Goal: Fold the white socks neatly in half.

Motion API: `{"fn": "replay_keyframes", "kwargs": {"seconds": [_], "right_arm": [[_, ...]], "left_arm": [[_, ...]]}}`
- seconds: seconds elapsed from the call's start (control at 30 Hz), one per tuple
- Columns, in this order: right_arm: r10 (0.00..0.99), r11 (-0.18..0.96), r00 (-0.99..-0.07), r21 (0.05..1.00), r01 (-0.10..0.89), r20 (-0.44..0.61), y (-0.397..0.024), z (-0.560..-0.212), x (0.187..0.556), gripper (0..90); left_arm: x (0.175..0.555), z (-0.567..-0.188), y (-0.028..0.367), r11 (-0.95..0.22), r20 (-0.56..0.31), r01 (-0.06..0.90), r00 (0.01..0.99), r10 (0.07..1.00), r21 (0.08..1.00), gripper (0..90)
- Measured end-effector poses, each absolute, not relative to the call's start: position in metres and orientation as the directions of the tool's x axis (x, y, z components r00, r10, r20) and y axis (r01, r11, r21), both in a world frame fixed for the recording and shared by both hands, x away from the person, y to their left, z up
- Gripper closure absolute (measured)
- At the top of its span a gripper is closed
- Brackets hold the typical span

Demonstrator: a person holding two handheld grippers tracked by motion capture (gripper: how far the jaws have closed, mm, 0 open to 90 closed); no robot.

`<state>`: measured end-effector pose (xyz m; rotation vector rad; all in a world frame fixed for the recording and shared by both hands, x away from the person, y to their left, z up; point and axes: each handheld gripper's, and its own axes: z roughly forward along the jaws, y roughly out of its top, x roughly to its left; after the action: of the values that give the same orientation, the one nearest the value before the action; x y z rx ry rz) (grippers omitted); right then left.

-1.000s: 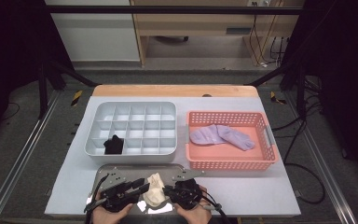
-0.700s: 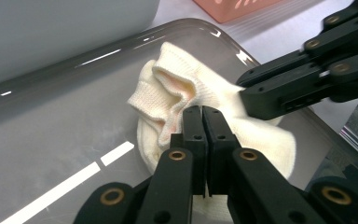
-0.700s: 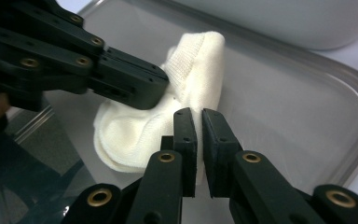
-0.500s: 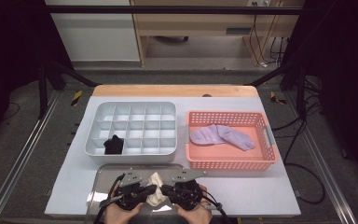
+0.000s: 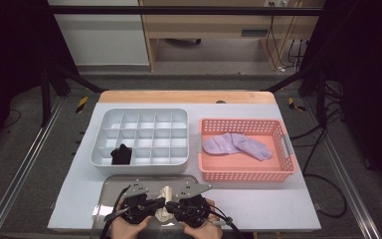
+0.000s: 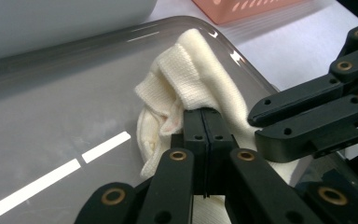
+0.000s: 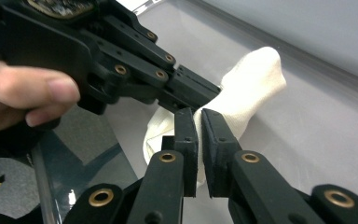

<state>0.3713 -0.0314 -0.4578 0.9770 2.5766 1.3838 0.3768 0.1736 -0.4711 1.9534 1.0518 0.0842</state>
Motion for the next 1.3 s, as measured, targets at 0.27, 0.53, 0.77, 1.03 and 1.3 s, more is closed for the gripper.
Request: {"fn": "replay_keyframes", "kwargs": {"seconds": [0.27, 0.53, 0.77, 1.03, 1.3], "right_arm": [[0.574, 0.393, -0.786, 0.764, 0.511, 0.231, -0.032, -0.457, 0.372, 85.7], [0.573, 0.398, -0.788, 0.763, 0.509, 0.227, -0.032, -0.456, 0.372, 85.7], [0.548, 0.417, -0.807, 0.764, 0.492, 0.220, -0.027, -0.454, 0.371, 85.6], [0.497, 0.461, -0.841, 0.755, 0.465, 0.214, -0.011, -0.455, 0.372, 85.3], [0.485, 0.468, -0.844, 0.748, 0.472, 0.229, -0.005, -0.463, 0.374, 84.9]], "left_arm": [[0.369, -0.453, 0.202, -0.200, -0.302, 0.603, 0.626, 0.719, 0.773, 89.9], [0.369, -0.470, 0.212, -0.251, -0.319, 0.673, 0.602, 0.732, 0.696, 90.0], [0.368, -0.475, 0.204, -0.278, -0.282, 0.659, 0.611, 0.739, 0.699, 90.0], [0.366, -0.477, 0.201, -0.282, -0.276, 0.658, 0.610, 0.743, 0.698, 90.0], [0.368, -0.477, 0.203, -0.267, -0.296, 0.666, 0.606, 0.738, 0.697, 89.9]]}}
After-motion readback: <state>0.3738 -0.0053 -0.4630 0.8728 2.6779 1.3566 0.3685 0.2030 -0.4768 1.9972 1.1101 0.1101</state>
